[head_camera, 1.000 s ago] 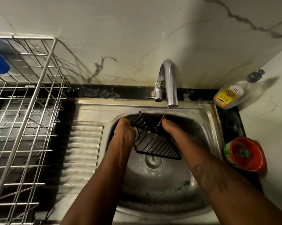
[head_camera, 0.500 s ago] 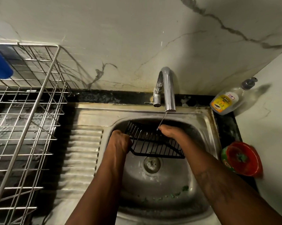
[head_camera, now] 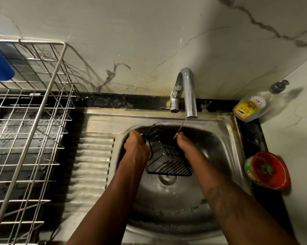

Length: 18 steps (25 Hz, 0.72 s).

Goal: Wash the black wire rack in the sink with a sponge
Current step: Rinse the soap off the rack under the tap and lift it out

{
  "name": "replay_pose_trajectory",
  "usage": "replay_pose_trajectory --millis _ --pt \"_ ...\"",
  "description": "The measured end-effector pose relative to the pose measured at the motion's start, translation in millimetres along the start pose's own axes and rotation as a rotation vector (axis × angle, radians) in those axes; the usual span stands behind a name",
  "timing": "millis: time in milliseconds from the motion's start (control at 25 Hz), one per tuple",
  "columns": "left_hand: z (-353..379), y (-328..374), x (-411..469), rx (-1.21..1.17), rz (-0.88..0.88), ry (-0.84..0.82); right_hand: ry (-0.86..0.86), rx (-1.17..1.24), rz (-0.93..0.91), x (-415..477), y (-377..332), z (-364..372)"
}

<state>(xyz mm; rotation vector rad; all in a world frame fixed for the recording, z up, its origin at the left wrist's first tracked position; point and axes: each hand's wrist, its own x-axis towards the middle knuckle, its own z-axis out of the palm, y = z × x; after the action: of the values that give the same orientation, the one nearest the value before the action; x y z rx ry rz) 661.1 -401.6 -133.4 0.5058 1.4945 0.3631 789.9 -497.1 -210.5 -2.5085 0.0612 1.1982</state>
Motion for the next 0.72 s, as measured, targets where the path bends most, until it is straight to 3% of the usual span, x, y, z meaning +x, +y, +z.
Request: replay_pose_trajectory --millis 120,280,400,560,720 --pt "12 1 -17 -0.036 0.050 0.155 0.079 0.147 0.062 -1 -7 4" --pt "11 -4 -8 0.035 0.067 0.262 0.069 0.096 -0.147 -77 -33 22" --pt "4 -18 2 0.095 0.080 0.216 0.129 0.212 -0.075 -76 -23 -6" --pt "10 -15 -17 0.284 0.224 0.203 0.145 0.356 0.089 -54 -24 -17" --pt "10 -8 -7 0.269 0.186 0.230 0.146 0.211 -0.111 -87 -40 21"
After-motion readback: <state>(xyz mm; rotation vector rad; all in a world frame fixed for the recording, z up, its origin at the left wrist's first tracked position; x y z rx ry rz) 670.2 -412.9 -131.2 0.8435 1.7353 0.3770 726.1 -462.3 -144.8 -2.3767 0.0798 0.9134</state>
